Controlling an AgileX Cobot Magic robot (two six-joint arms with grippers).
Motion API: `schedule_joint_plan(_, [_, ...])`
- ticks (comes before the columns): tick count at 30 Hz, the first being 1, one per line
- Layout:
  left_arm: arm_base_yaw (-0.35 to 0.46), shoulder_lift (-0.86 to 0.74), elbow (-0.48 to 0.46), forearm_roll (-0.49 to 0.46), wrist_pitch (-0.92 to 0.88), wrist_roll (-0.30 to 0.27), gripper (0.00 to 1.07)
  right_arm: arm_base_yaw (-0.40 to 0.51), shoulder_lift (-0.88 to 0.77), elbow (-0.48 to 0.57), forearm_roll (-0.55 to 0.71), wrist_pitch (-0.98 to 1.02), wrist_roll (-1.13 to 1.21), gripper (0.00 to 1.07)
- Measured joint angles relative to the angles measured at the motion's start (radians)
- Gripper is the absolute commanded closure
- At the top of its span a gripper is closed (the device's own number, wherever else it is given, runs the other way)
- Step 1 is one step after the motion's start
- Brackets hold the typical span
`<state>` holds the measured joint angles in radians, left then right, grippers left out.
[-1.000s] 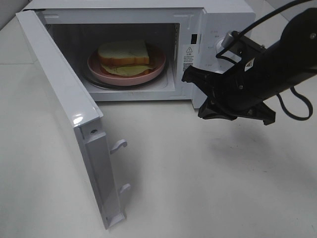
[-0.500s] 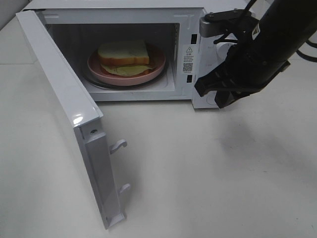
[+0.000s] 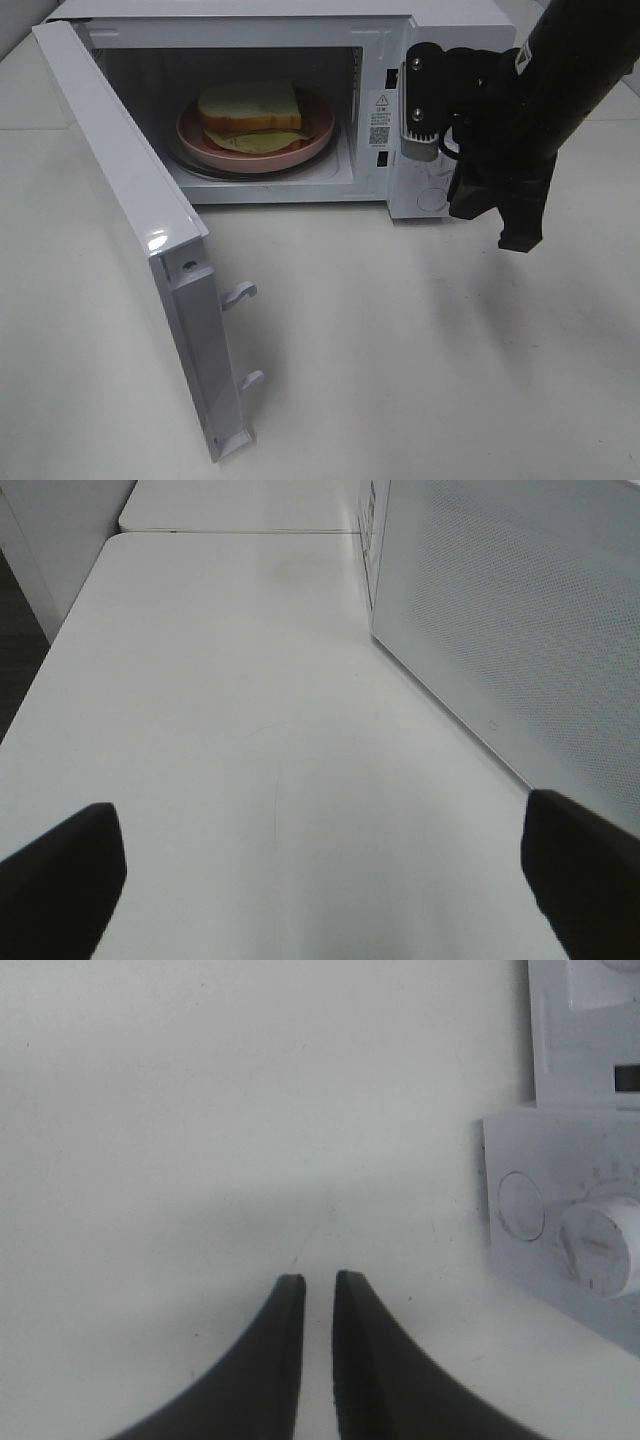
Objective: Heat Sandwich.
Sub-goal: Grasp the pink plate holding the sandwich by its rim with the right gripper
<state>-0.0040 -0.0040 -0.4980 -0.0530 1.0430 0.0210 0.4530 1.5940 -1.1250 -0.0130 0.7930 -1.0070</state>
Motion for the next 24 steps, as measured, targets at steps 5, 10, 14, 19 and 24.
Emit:
schedule_joint_plan(5, [0.000, 0.000, 0.000, 0.000, 0.000, 0.000, 0.03, 0.000, 0.000, 0.000, -0.021, 0.000, -0.102, 0.70])
schedule_joint_plan(10, [0.000, 0.000, 0.000, 0.000, 0.000, 0.000, 0.03, 0.000, 0.000, 0.000, -0.049, -0.001, -0.102, 0.33])
schedule_joint_plan(14, [0.000, 0.000, 0.000, 0.000, 0.000, 0.000, 0.03, 0.000, 0.000, 0.000, -0.053, -0.001, -0.091, 0.13])
schedule_joint_plan(19, [0.000, 0.000, 0.000, 0.000, 0.000, 0.000, 0.03, 0.025, 0.000, 0.000, -0.083, -0.012, -0.069, 0.04])
schedule_joint_plan(24, [0.000, 0.000, 0.000, 0.000, 0.000, 0.000, 0.03, 0.056, 0.003, -0.004, -0.146, -0.045, -0.067, 0.07])
